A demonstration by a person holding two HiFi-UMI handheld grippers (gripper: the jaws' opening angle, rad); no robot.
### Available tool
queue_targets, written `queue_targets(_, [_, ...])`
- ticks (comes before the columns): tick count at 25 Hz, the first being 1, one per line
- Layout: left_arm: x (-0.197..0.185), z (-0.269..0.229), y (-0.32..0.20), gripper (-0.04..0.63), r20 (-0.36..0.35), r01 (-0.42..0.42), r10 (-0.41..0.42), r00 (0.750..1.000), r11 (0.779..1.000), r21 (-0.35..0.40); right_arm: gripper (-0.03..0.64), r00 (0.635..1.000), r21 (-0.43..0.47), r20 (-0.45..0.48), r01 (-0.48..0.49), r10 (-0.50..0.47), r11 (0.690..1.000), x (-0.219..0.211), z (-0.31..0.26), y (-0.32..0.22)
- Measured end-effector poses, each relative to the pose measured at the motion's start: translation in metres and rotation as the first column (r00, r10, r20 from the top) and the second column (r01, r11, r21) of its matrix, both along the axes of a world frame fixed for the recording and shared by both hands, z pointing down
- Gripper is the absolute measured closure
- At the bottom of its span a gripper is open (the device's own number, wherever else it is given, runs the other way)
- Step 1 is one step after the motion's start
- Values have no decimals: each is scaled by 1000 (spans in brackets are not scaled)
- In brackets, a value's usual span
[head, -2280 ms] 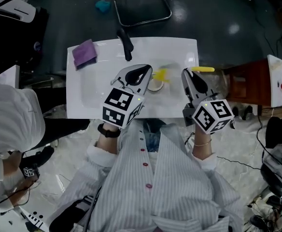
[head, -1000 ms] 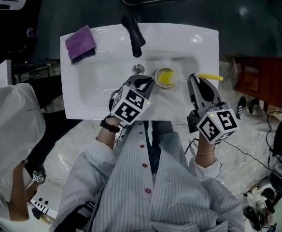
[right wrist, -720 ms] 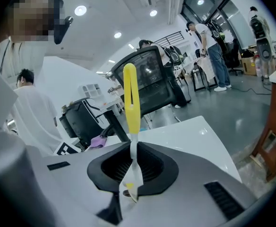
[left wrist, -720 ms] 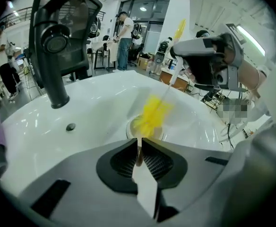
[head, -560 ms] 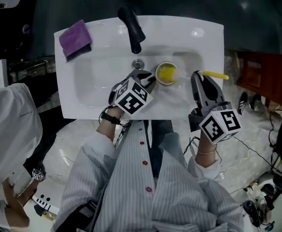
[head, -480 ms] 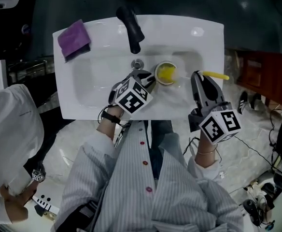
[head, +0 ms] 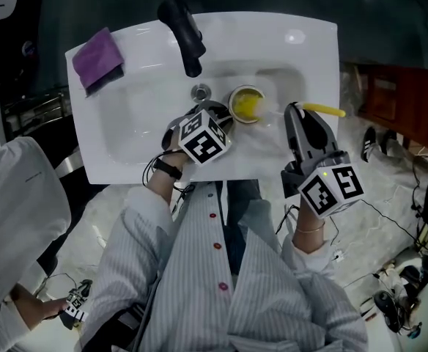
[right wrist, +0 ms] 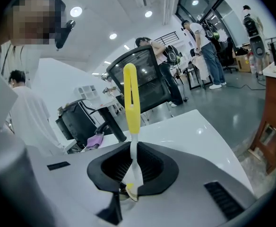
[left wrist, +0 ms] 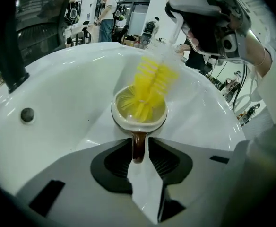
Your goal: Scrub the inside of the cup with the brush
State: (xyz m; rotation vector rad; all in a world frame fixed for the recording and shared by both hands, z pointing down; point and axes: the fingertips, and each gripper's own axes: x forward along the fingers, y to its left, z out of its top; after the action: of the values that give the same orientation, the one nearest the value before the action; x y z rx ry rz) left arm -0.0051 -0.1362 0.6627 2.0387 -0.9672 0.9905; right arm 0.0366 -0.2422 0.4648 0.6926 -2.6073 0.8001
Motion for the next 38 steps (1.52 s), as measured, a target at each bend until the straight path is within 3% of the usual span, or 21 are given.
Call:
queue_targets(8, [1, 3, -1, 528, 22, -20, 20, 1000, 1000, -1, 561, 1000, 15, -7, 21, -21, 1000, -4, 3, 1])
queue_targets(15, [1, 4, -1, 531, 31, -18, 18, 999, 1000, 3, 561, 993, 63, -39, 110, -107, 992, -31, 15, 2])
queue_targets(25, [1, 3, -1, 531, 46, -27, 26, 999, 1000, 8, 560, 939, 244, -221, 315, -264, 917, -60, 36, -2])
queue_targets(33, [1, 4, -1, 531, 52, -24, 24, 998, 1000, 5, 559, 912, 158, -282, 351, -298, 923, -23, 44, -3])
queue_targets(38, [1, 6, -1, 531, 59, -20, 20, 998, 1000, 2, 561, 904, 18, -266, 352, -335, 936, -4, 50, 16])
